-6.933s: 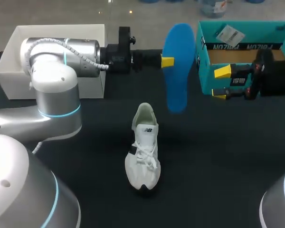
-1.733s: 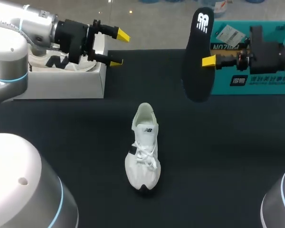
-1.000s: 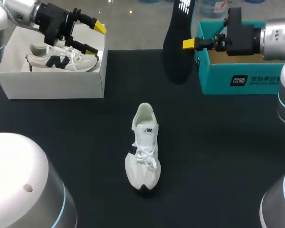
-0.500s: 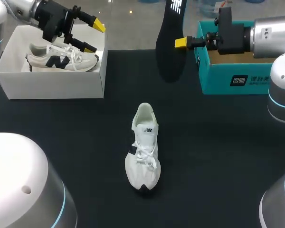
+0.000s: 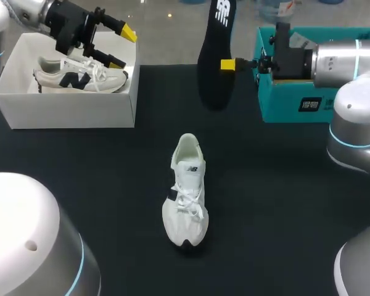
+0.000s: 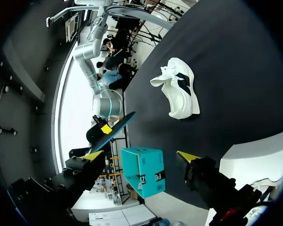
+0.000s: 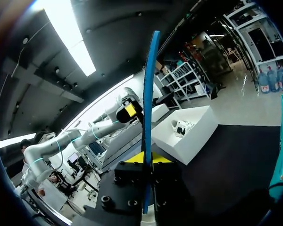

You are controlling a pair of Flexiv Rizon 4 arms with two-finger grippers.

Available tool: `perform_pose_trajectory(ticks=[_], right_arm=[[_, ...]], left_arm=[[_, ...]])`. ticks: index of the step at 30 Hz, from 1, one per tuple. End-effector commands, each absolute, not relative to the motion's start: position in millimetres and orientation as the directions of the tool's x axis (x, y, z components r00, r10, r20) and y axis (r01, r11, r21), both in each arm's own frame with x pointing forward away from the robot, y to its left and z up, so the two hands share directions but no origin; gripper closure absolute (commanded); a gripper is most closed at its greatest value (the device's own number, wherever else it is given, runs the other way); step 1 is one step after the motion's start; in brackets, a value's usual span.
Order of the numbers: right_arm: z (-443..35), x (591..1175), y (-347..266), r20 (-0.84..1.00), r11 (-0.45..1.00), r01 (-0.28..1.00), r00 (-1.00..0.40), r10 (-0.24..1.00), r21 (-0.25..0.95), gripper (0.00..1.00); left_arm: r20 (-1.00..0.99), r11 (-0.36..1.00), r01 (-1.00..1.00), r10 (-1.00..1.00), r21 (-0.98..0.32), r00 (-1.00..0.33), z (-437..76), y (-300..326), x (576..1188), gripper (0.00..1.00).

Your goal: Take the shoe out of the shoebox, open the shoe tongue, remove and reinsert the insole, then place the shoe into the shoebox

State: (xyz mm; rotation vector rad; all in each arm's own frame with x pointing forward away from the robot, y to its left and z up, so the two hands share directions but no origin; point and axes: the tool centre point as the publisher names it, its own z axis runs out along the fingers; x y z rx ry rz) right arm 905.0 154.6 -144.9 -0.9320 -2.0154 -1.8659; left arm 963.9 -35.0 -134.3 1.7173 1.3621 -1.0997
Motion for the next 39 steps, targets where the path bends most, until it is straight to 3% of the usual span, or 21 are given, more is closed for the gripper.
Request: perform_pose_trajectory(ticks=[1,10,24,28,39], right_arm=[[-170,915,178,0.581,-0.03,0.594,-0.774,0.251,0.804,1.0],[-203,902,200,0.62,-0.01,0.633,-0.754,0.215,0.774,1.0],[-203,902,200,0.62,-0.01,0.633,-0.754,0.215,0.774,1.0],[-215,906,216,0.589,0.062,0.612,-0.78,0.212,0.788,1.0],[-255,894,240,0.592,0.017,0.61,-0.776,0.219,0.792,1.0]], left_arm=[[-0.909,-0.226,0.974,0.405,0.005,0.098,-134,-35,964,0.0],[-0.909,-0.226,0.974,0.405,0.005,0.098,-134,-35,964,0.0],[-0.909,-0.226,0.974,0.405,0.005,0.098,-134,-35,964,0.0],[-0.909,-0.226,0.974,0.405,0.005,0.098,-134,-35,964,0.0],[-0.909,-0.226,0.974,0.405,0.005,0.098,-134,-35,964,0.0]])
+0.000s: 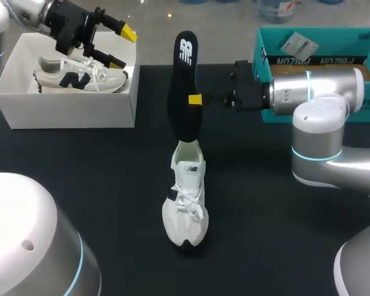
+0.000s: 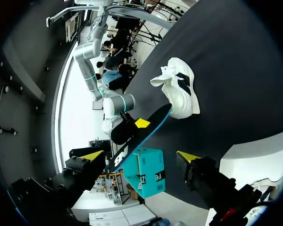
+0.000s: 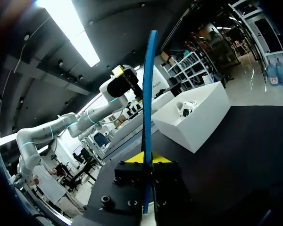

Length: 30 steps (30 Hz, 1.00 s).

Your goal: Take the shoe out of the shoebox, open the shoe tongue, remove and reinsert the insole, then place the shoe into the shoebox

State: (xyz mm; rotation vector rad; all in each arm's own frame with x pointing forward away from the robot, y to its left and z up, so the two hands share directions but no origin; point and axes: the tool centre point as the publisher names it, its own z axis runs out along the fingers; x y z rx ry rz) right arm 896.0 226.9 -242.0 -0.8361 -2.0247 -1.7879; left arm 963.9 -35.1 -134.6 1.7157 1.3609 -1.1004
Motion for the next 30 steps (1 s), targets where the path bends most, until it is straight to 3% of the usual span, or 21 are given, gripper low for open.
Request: perform_pose_trajectory(ticks=[1,30], right_arm=[[-257,893,242,0.597,0.014,0.614,-0.773,0.213,0.789,1.0],[-297,856,257,0.693,-0.004,0.709,-0.688,0.217,0.705,1.0]], left_arm=[[-0.909,-0.226,0.974,0.405,0.005,0.098,-134,-35,964,0.0],[-0.909,-0.226,0.974,0.405,0.005,0.098,-134,-35,964,0.0]])
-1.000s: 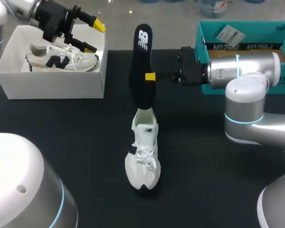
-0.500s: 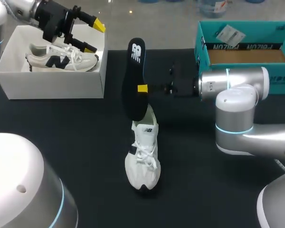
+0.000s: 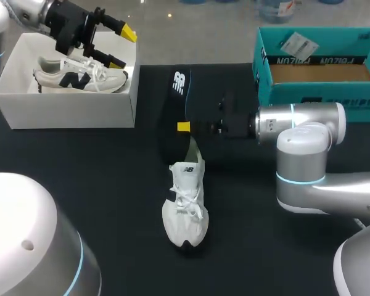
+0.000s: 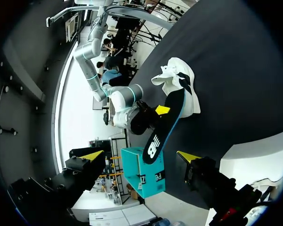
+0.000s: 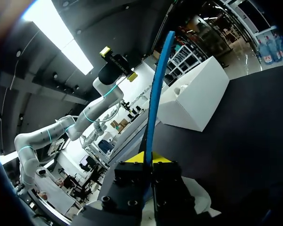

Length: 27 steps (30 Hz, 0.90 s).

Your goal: Take the shoe out of the shoebox, open the shoe tongue, remove and reinsert the insole, then place the shoe into the shoebox

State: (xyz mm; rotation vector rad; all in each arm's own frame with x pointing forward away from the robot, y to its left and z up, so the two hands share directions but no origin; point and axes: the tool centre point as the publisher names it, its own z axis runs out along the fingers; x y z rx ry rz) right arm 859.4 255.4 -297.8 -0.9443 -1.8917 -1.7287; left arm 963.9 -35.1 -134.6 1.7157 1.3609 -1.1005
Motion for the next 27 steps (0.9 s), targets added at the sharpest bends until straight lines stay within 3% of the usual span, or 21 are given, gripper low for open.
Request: perform_pose_trajectory(ticks=[1,11,27], right_arm=[[-294,857,256,0.688,-0.006,0.705,-0.692,0.218,0.71,1.0],[-269,873,258,0.643,0.016,0.661,-0.735,0.215,0.75,1.0],[-299,851,263,0.712,-0.001,0.727,-0.671,0.207,0.686,1.0]], left_arm=[[-0.909,-0.226,0.974,0.405,0.005,0.098,-134,-35,964,0.0],[-0.909,-0.226,0.974,0.405,0.005,0.098,-134,-35,964,0.0],[-0.909,-0.226,0.974,0.405,0.005,0.098,-134,-35,964,0.0]])
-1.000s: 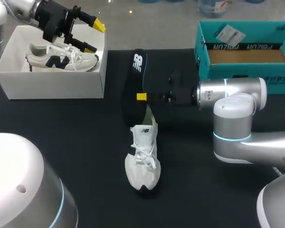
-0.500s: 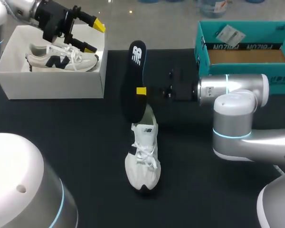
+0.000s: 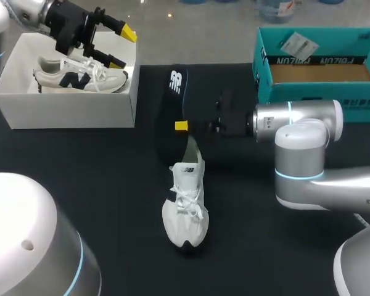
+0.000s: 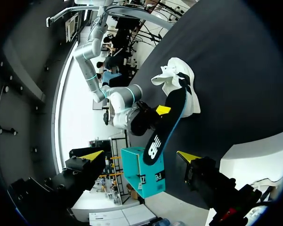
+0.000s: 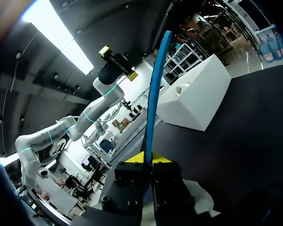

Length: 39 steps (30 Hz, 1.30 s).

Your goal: Take the shoe out of the shoebox, open the shoe tongue, remove and reinsert the insole, then place the shoe into the shoebox

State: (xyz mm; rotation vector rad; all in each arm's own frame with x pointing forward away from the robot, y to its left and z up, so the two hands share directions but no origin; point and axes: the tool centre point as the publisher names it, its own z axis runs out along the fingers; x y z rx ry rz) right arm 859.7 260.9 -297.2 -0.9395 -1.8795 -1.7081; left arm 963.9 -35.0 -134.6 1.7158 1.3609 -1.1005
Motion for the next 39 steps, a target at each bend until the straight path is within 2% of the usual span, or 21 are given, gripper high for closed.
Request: perform_pose_trajectory(ticks=[1,9,22,33,39], right_arm=[[-300,849,263,0.714,0.0,0.73,-0.668,0.209,0.683,1.0],[-304,840,264,0.73,-0.004,0.747,-0.649,0.214,0.665,1.0],[-273,863,259,0.667,0.018,0.687,-0.712,0.218,0.727,1.0],[-306,850,267,0.734,0.017,0.752,-0.648,0.206,0.659,1.0],[-307,843,262,0.738,0.006,0.758,-0.637,0.223,0.652,1.0]], left_arm=[[-0.909,-0.226,0.974,0.405,0.005,0.098,-134,-35,964,0.0],[-0.909,-0.226,0.974,0.405,0.005,0.098,-134,-35,964,0.0],[-0.909,-0.226,0.974,0.405,0.005,0.098,-134,-35,964,0.0],[-0.909,-0.226,0.974,0.405,0.005,0.098,-134,-35,964,0.0],[-0.909,-0.226,0.974,0.405,0.005,0.098,-134,-35,964,0.0]])
